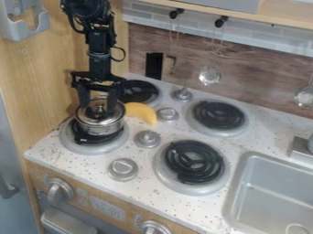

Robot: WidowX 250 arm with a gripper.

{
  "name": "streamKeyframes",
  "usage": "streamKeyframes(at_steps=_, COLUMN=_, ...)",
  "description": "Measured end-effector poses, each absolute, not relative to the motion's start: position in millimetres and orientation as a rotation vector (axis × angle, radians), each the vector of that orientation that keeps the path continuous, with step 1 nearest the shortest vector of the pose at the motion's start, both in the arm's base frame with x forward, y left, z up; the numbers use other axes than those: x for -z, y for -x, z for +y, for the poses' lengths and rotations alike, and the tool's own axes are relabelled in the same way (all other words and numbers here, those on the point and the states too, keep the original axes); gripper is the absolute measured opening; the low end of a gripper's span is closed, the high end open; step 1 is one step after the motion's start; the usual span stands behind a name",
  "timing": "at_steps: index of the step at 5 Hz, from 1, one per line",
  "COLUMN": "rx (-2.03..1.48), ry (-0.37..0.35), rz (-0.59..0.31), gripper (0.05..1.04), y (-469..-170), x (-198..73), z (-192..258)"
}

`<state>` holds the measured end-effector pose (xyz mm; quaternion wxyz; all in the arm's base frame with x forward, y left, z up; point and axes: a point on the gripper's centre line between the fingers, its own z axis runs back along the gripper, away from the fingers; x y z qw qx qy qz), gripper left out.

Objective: Placed the lid on top left burner

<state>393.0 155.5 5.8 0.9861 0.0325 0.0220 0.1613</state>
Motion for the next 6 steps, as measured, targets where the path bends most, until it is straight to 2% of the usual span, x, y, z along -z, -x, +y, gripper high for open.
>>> streamKeyframes(at_steps=1, rx=-0.308, ry=-0.071, rz=0.045, gripper=0.380, y=-393, x=-6, z=155)
streamKeyframes(at_steps=2, rx=-0.294, ry=-0.063, rz=0.028, gripper=0.260, y=-393, x=-7, z=148)
streamKeyframes(at_steps=3, rx=-0.243, ry=-0.020, rz=-0.037, gripper=0.241, y=-393, x=-35, z=121)
streamKeyframes(at_steps=4, rx=-0.107, ry=0.019, rz=-0.129, gripper=0.241, y=-397, x=-76, z=64)
streamKeyframes(at_steps=6, rx=0.159, ry=0.025, rz=-0.106, gripper=0.241, y=-384, x=-67, z=-33)
